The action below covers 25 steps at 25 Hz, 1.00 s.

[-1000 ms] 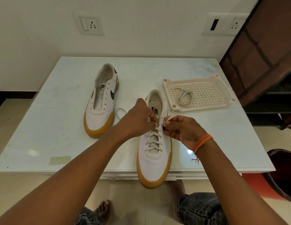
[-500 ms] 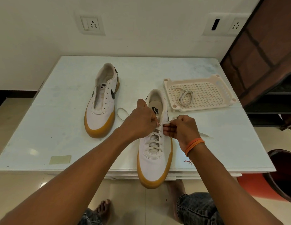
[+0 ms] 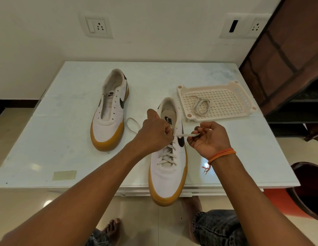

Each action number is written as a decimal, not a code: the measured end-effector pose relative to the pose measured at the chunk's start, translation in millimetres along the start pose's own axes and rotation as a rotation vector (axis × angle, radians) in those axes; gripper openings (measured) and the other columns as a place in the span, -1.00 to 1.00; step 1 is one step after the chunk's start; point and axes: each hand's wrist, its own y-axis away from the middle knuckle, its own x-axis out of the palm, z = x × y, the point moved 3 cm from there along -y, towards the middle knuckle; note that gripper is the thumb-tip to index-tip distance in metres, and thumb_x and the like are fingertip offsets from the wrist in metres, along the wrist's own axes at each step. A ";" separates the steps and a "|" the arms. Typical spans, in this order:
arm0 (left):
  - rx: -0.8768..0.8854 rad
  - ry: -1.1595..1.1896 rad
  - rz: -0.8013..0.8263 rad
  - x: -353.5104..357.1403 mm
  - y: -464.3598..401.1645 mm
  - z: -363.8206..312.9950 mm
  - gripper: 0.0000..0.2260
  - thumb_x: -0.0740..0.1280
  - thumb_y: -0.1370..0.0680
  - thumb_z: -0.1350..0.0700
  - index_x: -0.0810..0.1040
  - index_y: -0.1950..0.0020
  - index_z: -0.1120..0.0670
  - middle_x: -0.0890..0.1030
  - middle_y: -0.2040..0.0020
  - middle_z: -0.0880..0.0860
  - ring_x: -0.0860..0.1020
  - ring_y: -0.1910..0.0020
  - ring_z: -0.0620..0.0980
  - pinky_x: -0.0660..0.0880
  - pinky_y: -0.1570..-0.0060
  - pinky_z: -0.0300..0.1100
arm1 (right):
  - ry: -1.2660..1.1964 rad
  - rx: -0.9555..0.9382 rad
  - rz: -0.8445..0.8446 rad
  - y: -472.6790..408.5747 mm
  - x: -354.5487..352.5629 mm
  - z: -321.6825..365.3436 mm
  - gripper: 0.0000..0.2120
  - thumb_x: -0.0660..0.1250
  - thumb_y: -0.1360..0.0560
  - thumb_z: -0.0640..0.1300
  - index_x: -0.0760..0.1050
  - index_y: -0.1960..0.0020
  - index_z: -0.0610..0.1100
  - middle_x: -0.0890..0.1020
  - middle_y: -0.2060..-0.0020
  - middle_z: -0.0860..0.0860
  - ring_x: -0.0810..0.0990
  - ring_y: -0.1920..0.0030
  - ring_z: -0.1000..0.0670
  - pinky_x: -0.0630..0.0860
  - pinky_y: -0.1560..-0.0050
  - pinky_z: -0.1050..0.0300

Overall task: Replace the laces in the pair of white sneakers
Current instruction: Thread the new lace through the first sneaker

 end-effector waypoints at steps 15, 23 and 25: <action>-0.127 0.217 0.004 -15.2 -3.0 12.4 -0.53 0.49 -0.45 -0.02 0.34 -0.24 0.03 0.31 -0.18 0.02 0.48 -0.01 -0.02 0.44 0.29 -0.36 | 0.997 -0.368 -0.364 11.3 -46.2 92.6 -0.75 0.15 -0.59 -0.25 0.57 -0.11 -0.09 0.62 -0.03 -0.11 0.63 0.10 -0.06 0.58 0.18 -0.01; -0.275 0.168 0.494 -26.1 4.2 34.8 -0.76 0.42 -0.52 0.08 0.61 -0.04 0.24 0.53 0.23 0.12 0.32 0.42 -0.06 0.22 0.47 -0.25 | 1.382 -0.923 -0.142 -3.0 -11.2 56.7 -0.92 0.35 -0.50 -0.15 0.61 0.11 -0.11 0.66 0.25 -0.03 0.64 0.18 -0.09 0.61 0.05 -0.10; -0.259 0.195 0.488 -39.5 5.9 32.2 -0.82 0.39 -0.53 0.13 0.66 0.04 0.24 0.53 0.32 0.07 0.29 0.45 -0.07 0.19 0.47 -0.26 | 1.389 -1.058 0.055 8.1 12.2 28.1 -0.93 0.36 -0.51 -0.19 0.61 0.04 -0.14 0.63 0.25 0.03 0.62 0.19 0.01 0.59 0.09 0.15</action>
